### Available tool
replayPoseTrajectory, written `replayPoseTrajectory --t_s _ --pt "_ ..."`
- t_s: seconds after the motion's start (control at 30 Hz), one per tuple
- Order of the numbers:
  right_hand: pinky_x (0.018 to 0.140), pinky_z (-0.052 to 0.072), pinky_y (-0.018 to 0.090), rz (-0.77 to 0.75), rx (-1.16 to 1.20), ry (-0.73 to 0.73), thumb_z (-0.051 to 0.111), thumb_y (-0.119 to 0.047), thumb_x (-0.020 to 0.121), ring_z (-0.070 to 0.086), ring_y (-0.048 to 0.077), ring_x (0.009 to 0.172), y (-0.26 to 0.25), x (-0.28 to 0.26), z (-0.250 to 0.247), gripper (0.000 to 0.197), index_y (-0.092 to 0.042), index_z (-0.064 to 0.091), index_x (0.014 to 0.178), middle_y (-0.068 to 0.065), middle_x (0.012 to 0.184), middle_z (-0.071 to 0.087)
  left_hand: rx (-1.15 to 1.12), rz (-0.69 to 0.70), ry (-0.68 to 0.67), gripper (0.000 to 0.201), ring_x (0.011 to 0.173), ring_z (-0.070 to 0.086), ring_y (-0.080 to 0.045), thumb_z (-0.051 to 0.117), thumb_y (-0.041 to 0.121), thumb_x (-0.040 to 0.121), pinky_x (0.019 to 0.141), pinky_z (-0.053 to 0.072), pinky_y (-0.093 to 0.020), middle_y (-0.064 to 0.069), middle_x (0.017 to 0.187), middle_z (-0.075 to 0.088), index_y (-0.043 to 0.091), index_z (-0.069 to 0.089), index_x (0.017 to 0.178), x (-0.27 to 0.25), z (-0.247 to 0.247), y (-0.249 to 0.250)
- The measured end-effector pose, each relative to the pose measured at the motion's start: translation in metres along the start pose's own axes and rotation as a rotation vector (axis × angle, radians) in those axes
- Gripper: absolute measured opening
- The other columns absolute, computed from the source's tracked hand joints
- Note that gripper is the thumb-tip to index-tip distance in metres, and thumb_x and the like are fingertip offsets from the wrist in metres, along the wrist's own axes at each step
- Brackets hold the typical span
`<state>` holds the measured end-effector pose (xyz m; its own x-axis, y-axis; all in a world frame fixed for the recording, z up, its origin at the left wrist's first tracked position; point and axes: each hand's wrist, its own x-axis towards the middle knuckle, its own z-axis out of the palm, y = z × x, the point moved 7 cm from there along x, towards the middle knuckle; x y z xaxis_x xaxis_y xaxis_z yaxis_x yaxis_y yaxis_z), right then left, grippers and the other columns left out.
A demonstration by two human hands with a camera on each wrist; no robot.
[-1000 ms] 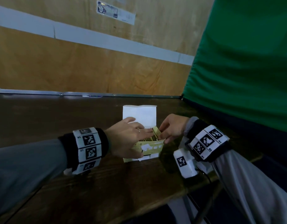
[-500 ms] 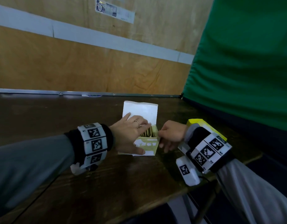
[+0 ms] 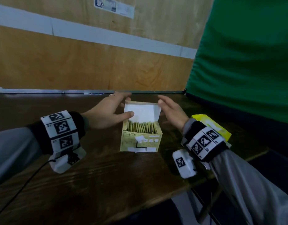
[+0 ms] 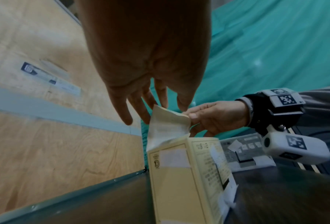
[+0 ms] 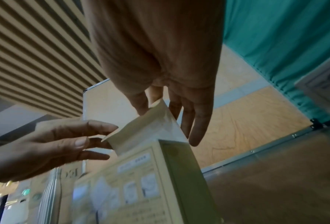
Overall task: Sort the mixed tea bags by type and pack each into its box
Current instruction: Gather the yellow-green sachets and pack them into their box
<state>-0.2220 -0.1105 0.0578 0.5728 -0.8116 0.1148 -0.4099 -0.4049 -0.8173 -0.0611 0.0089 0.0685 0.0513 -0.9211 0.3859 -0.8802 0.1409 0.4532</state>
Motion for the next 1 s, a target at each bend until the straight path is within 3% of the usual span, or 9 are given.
replayPoseTrajectory --t_s 0.07,0.2,0.47,0.57,0.7,0.8,0.9,1.0 --pt "0.090 0.049 0.037 -0.110 -0.125 -0.027 0.045 -0.034 0.097 0.051 0.015 0.112 -0.001 -0.008 0.004 0.037 -0.031 0.047 0.134 0.000 0.136 0.049 0.101 0.111 -0.018 0.051 0.116 0.048 -0.005 0.058 0.037 0.090 0.102 0.040 -0.030 0.006 0.130 0.051 0.022 0.045 0.137 -0.003 -0.002 0.005" --pt "0.087 0.049 0.029 -0.278 -0.352 -0.011 0.055 -0.027 0.092 0.055 0.008 0.099 0.001 -0.026 0.009 0.029 -0.028 0.061 0.121 -0.004 0.116 0.060 0.157 0.268 -0.160 0.046 0.118 0.045 -0.002 0.054 0.041 0.090 0.101 0.038 -0.026 0.007 0.128 0.052 0.022 0.052 0.132 -0.013 0.012 0.004" --pt "0.098 0.043 0.025 -0.367 -0.467 -0.074 0.057 -0.023 0.091 0.049 0.004 0.111 0.008 -0.043 0.020 0.030 -0.024 0.062 0.121 -0.006 0.123 0.053 0.136 0.302 -0.243 0.059 0.120 0.048 -0.001 0.041 0.056 0.087 0.103 0.041 -0.023 0.004 0.133 0.055 0.018 0.056 0.130 -0.019 0.030 0.004" --pt "0.098 0.043 0.023 -0.361 -0.455 -0.066 0.057 -0.023 0.091 0.048 0.004 0.112 0.008 -0.045 0.021 0.030 -0.023 0.062 0.121 -0.005 0.125 0.053 0.139 0.282 -0.261 0.059 0.122 0.046 0.000 0.042 0.055 0.086 0.104 0.041 -0.025 0.005 0.135 0.054 0.019 0.055 0.132 -0.018 0.032 0.005" --pt "0.097 0.043 0.024 -0.324 -0.508 -0.068 0.063 -0.028 0.087 0.045 0.004 0.110 0.009 -0.051 0.021 0.039 -0.025 0.058 0.125 -0.006 0.124 0.048 0.134 0.279 -0.246 0.050 0.127 0.038 0.004 0.062 0.031 0.089 0.107 0.027 -0.010 0.006 0.142 0.048 0.016 0.052 0.136 -0.019 0.037 0.004" --pt "0.092 0.039 0.020 -0.250 -0.643 0.014 0.069 -0.028 0.082 0.040 0.006 0.098 0.011 -0.055 0.020 0.051 -0.026 0.054 0.130 -0.004 0.114 0.041 0.151 0.244 -0.269 0.051 0.136 0.034 -0.005 0.062 0.029 0.089 0.111 0.019 -0.014 0.006 0.146 0.042 0.016 0.048 0.137 -0.019 0.041 0.001" --pt "0.086 0.038 0.019 -0.179 -0.608 0.060 0.071 -0.025 0.081 0.041 0.004 0.093 0.012 -0.056 0.017 0.049 -0.026 0.056 0.128 -0.002 0.115 0.051 0.192 0.230 -0.294 0.049 0.135 0.031 -0.002 0.060 0.030 0.091 0.109 0.017 -0.013 0.007 0.148 0.041 0.018 0.049 0.137 -0.018 0.042 0.002" --pt "0.081 0.046 0.019 -0.115 -0.436 0.138 0.074 -0.023 0.078 0.052 0.003 0.088 0.015 -0.056 0.010 0.041 -0.025 0.064 0.117 -0.006 0.105 0.062 0.199 0.251 -0.273 0.048 0.133 0.035 -0.001 0.061 0.030 0.090 0.107 0.020 -0.010 0.006 0.146 0.044 0.016 0.051 0.135 -0.017 0.041 0.004"
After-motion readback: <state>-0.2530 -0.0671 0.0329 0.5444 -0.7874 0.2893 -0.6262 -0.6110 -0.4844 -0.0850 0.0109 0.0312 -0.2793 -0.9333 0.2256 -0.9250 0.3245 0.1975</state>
